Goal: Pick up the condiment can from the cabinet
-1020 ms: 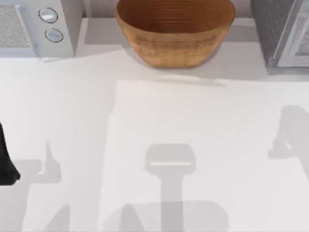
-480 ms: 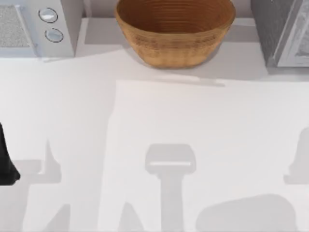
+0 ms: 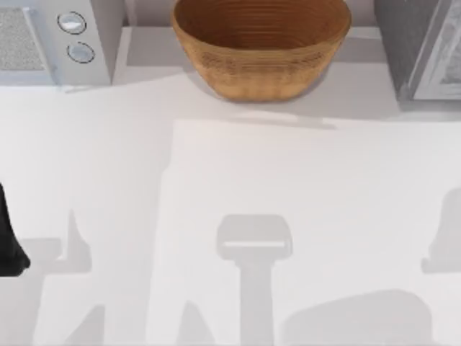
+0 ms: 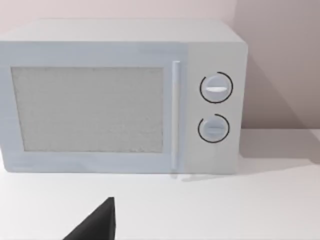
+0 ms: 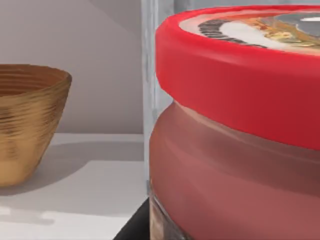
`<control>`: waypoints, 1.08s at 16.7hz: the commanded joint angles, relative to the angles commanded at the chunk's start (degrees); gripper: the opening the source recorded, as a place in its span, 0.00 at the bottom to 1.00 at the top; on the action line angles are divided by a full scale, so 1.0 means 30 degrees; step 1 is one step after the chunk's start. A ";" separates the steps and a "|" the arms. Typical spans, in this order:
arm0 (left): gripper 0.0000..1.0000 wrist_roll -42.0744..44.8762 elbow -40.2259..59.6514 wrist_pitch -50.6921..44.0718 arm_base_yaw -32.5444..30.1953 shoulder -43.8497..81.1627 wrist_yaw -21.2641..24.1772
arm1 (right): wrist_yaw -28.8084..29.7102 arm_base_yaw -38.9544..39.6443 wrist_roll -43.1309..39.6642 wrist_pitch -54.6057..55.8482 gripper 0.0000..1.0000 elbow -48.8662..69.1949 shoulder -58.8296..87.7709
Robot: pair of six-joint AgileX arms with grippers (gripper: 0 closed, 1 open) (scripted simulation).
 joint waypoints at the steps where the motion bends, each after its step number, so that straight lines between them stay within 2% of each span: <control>1: 1.00 0.0000 0.0000 0.0000 0.0000 0.0000 0.0000 | -0.0051 0.0299 -0.0013 0.0551 0.00 0.0323 0.0479; 4: 1.00 0.0000 0.0000 0.0000 0.0000 0.0000 0.0000 | -0.0233 0.1625 -0.0062 0.3041 0.00 0.1713 0.2996; 8: 1.00 0.0000 0.0000 0.0000 0.0000 0.0000 0.0000 | -0.0439 0.4019 -0.0111 0.7593 0.00 0.4106 0.8640; 18: 1.00 0.0000 0.0000 0.0000 0.0000 0.0000 0.0000 | -0.0616 1.0172 0.0017 1.9661 0.00 1.0404 2.8278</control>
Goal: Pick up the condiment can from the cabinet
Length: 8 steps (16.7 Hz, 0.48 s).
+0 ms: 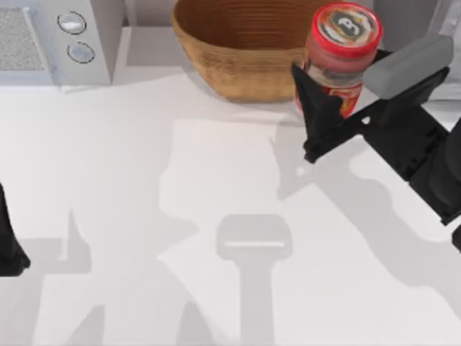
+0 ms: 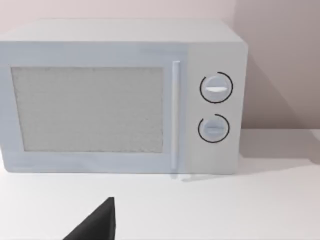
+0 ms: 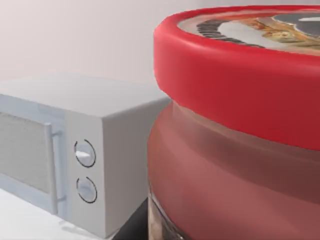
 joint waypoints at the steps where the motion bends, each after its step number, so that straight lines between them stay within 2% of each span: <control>1: 1.00 0.0000 0.0000 0.0000 0.0000 0.0000 0.0000 | 0.0010 0.0491 0.0026 0.0999 0.00 0.0570 0.1937; 5: 1.00 0.0000 0.0000 0.0000 0.0000 0.0000 0.0000 | 0.0077 0.2067 0.0113 0.4259 0.00 0.2585 0.8495; 8: 1.00 0.0000 0.0000 0.0000 0.0000 0.0000 0.0000 | 0.0143 0.2763 0.0154 0.5835 0.00 0.3647 1.1544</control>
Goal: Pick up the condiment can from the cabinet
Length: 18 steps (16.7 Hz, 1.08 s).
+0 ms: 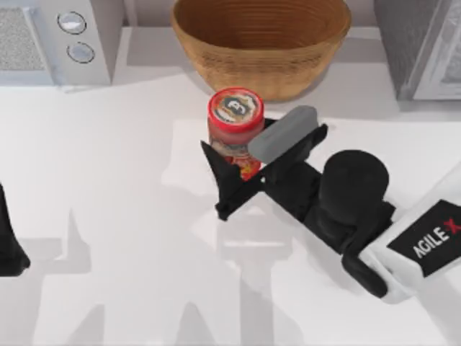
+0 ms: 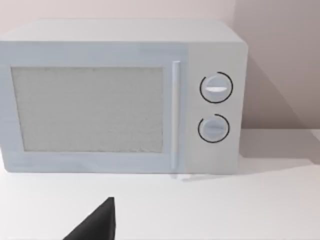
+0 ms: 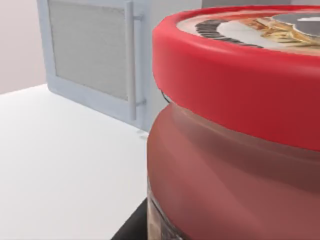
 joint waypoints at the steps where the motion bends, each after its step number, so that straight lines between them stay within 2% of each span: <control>1: 1.00 0.0000 0.0000 0.0000 0.0000 0.0000 0.0000 | 0.0016 0.0134 0.0007 0.0341 0.00 0.0234 0.0614; 10: 1.00 0.0000 0.0000 0.0000 0.0000 0.0000 0.0000 | 0.0006 0.0201 0.0059 0.0597 0.00 0.0703 0.1408; 18: 1.00 0.0000 0.0000 0.0000 0.0000 0.0000 0.0000 | 0.0179 0.0369 -0.0011 -0.0704 0.00 0.5422 0.4776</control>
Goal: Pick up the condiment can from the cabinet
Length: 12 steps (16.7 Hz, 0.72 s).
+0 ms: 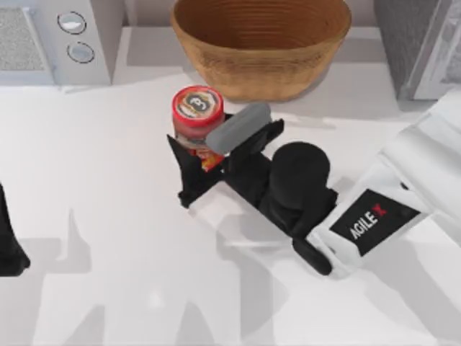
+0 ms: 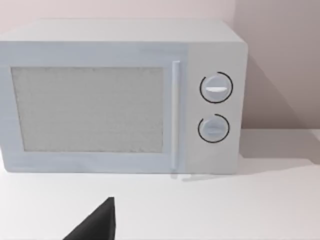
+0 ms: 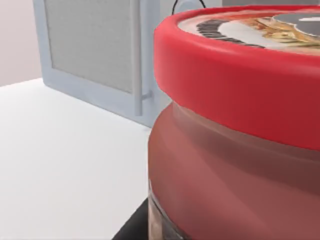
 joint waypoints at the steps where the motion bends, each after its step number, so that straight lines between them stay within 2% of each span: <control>1: 1.00 0.0000 0.0000 0.0000 0.0000 0.0000 0.0000 | 0.0012 0.0010 -0.0012 -0.0108 0.00 0.0351 0.0246; 5: 1.00 0.0000 0.0000 0.0000 0.0000 0.0000 0.0000 | 0.0018 0.0016 -0.0018 -0.0161 0.00 0.0518 0.0366; 12: 1.00 0.0000 0.0000 0.0000 0.0000 0.0000 0.0000 | 0.0018 0.0016 -0.0018 -0.0161 0.53 0.0518 0.0366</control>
